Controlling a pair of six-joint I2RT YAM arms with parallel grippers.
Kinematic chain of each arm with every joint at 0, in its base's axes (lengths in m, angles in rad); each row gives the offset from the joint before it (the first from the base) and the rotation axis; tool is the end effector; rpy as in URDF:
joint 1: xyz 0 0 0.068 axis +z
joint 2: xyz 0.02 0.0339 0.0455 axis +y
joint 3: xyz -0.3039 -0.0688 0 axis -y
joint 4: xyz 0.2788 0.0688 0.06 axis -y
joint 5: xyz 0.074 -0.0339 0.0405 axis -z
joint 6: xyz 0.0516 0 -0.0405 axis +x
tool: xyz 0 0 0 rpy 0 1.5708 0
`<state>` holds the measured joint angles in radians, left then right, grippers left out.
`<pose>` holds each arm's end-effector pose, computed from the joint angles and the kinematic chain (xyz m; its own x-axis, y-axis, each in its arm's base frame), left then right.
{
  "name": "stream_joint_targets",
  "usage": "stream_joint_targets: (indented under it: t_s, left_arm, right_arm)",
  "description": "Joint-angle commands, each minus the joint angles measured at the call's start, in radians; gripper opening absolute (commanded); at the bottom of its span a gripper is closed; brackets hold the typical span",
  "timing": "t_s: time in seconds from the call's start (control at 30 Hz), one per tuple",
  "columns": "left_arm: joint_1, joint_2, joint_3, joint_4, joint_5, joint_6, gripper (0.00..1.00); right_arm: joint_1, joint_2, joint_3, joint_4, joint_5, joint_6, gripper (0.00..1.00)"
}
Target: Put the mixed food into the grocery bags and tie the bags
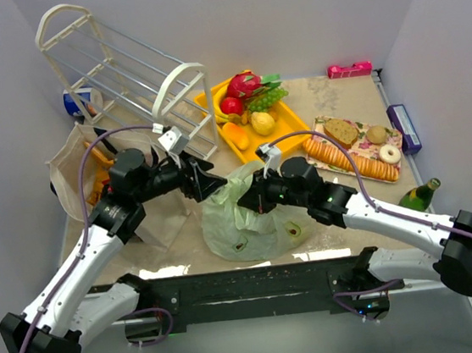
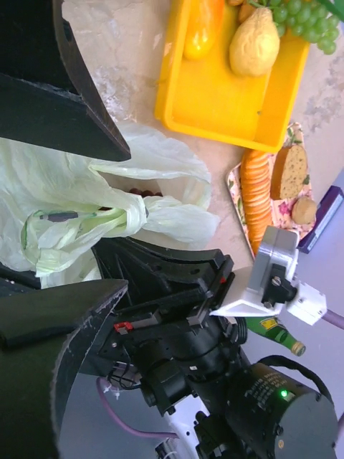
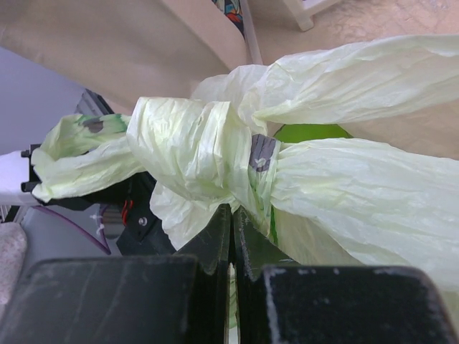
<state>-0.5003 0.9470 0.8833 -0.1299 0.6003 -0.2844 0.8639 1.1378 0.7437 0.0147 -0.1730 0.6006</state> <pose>0.1957 -0.1402 0.3799 -0.4096 -0.0400 -0.9114 0.7994 0.4656 -0.3797 0.1809 0.2254 0.2915 -0.6804 0.0605 -0.7303 -0.5677 0.5867 0.5775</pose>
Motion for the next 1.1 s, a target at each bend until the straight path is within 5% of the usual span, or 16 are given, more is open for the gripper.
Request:
stream_joint_targets:
  t_s: [0.0,0.23,0.7,0.77,1.07]
  left_arm:
    - [0.006,0.018,0.052,-0.022,0.009,0.034,0.73]
    - [-0.004,0.177,0.112,-0.108,0.131,0.117,0.79]
    - [-0.058,0.291,0.125,-0.139,0.153,0.142,0.82]
    - [-0.067,0.302,0.123,-0.132,0.154,0.139,0.74]
    - [-0.078,0.306,0.095,-0.079,0.205,0.130,0.08]
  right_arm:
    - [0.004,-0.029,0.003,0.004,0.023,-0.015,0.00]
    - [0.006,-0.032,0.008,-0.010,0.020,-0.025,0.00]
    - [0.006,-0.024,0.016,-0.039,0.026,-0.048,0.00]
    - [0.006,-0.024,0.017,-0.053,0.030,-0.054,0.00]
    - [0.006,-0.032,0.043,-0.156,0.102,-0.102,0.00]
